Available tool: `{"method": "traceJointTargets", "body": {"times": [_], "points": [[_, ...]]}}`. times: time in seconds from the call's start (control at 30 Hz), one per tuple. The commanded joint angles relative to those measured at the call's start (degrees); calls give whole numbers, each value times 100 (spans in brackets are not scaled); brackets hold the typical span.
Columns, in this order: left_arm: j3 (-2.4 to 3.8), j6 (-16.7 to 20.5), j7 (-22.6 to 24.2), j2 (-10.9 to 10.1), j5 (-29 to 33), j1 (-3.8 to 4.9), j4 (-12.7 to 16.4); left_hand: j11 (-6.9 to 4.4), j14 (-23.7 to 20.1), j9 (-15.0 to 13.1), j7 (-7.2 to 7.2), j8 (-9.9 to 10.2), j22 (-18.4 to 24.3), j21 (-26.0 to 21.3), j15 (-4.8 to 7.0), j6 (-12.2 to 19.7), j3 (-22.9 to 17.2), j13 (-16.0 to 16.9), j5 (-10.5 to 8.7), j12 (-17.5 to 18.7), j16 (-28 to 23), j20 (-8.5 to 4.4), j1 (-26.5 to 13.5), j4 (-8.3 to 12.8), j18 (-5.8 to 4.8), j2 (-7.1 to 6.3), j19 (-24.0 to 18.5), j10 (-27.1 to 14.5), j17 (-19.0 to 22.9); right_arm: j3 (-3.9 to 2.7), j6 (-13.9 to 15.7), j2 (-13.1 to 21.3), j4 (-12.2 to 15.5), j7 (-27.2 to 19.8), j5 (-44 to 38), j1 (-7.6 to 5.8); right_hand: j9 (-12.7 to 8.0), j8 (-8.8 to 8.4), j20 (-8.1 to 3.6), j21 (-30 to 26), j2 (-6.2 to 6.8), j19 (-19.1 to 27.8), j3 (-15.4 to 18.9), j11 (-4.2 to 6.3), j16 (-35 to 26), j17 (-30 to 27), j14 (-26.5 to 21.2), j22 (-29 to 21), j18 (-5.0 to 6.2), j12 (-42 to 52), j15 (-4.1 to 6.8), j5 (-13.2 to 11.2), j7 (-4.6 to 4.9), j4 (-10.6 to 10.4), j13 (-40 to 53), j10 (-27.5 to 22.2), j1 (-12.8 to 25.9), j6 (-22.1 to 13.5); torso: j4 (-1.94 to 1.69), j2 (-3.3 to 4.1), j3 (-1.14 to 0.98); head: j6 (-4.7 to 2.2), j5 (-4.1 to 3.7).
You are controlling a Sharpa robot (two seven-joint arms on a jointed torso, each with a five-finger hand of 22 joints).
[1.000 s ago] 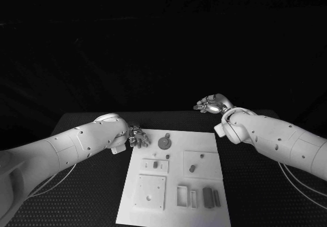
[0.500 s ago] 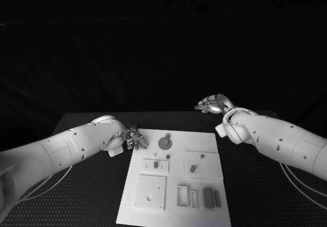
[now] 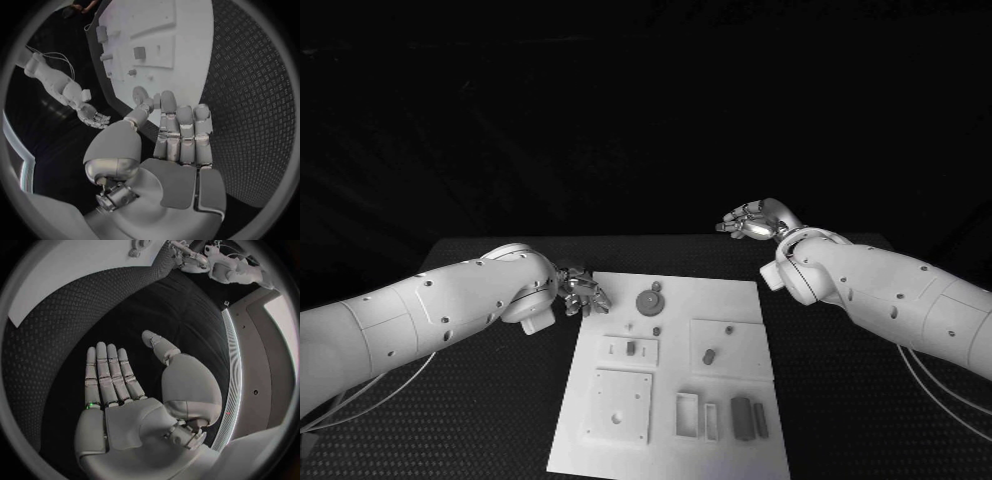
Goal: Assemble the parts on the task board
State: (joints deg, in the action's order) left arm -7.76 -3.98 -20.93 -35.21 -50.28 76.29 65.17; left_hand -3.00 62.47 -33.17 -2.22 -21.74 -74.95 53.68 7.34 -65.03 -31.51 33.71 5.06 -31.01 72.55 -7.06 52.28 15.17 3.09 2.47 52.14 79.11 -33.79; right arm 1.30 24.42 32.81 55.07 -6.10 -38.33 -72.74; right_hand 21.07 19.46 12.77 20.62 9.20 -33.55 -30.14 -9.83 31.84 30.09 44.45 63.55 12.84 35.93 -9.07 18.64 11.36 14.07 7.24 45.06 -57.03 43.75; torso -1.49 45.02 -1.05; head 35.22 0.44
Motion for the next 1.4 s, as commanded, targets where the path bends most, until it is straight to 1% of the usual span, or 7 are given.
{"method": "traceJointTargets", "body": {"times": [0.03,0.23,0.4,0.57,0.83,1.07,1.4], "points": [[0,330,-68,-119,-55,57,274,-107,113,-316,37,-109,-46,27,99,-93,-63,15,93,-12,30,-565,-69,7,-66,1,38,154,-3,0,-82,12,7,-22,-23,2,-9,36,7,-29,7,14,-29,1,23,-9,-41,9,-70,25,-4,-15,66,-20,-10,19,-23,-47,-3,1,2,7,15],[-16,423,-134,-360,-248,80,710,-128,169,-342,57,-112,-66,45,120,-141,-76,41,196,-14,46,-587,-96,28,-64,-24,86,204,-5,0,-123,22,-2,-21,-23,2,-10,38,7,-31,8,12,-30,4,24,-12,-41,12,-69,26,-3,-12,63,-25,-16,17,-20,-46,-3,-1,-2,17,24],[-62,506,-172,-477,-556,79,1043,-137,190,-351,66,-112,-73,55,128,-160,-82,51,226,-16,52,-596,-102,37,-62,-34,105,225,-6,1,-124,25,-5,-21,-23,2,-13,39,8,-37,11,14,-31,11,23,-19,-49,15,-67,21,-3,-9,54,-28,-29,7,-20,-47,-1,5,4,27,34],[-188,669,-259,-556,-839,79,1291,-143,207,-357,71,-112,-78,62,134,-174,-85,58,240,-17,58,-602,-109,42,-61,-41,120,238,-7,2,-126,28,5,-22,-49,2,-15,39,8,-41,14,16,-32,12,23,-22,-53,17,-67,20,-3,-7,52,-27,-34,4,-23,-48,-1,4,4,58,37],[-454,1000,-345,-685,-887,78,1667,-155,238,-371,84,-109,-90,78,148,-209,-97,83,316,-26,71,-617,-125,59,-60,-53,148,265,-10,2,-135,35,20,-29,-118,2,-17,39,9,-45,16,17,-34,13,23,-27,-56,19,-66,20,-3,-3,51,-27,-41,2,-26,-49,2,4,3,98,55],[-591,1028,-403,-754,-985,76,1886,-153,237,-373,84,-100,-93,78,146,-217,-106,91,366,-23,69,-621,-134,67,-63,-62,147,265,-9,3,-188,36,31,-44,-198,2,-28,58,26,-150,2,98,-58,25,-37,-123,-122,4,-82,-39,-13,-3,7,-25,-129,-36,-27,-40,6,8,4,124,60],[-600,1035,-420,-682,-1066,32,1884,-153,240,-374,85,-98,-95,80,146,-223,-105,96,376,-24,70,-622,-144,64,-64,-68,150,268,-10,3,-265,31,54,-60,-219,2,-55,100,96,-515,-19,-34,-131,29,-276,-431,27,-257,13,-239,-1,7,-20,-4,-329,34,22,-71,11,8,6,130,62]]}}
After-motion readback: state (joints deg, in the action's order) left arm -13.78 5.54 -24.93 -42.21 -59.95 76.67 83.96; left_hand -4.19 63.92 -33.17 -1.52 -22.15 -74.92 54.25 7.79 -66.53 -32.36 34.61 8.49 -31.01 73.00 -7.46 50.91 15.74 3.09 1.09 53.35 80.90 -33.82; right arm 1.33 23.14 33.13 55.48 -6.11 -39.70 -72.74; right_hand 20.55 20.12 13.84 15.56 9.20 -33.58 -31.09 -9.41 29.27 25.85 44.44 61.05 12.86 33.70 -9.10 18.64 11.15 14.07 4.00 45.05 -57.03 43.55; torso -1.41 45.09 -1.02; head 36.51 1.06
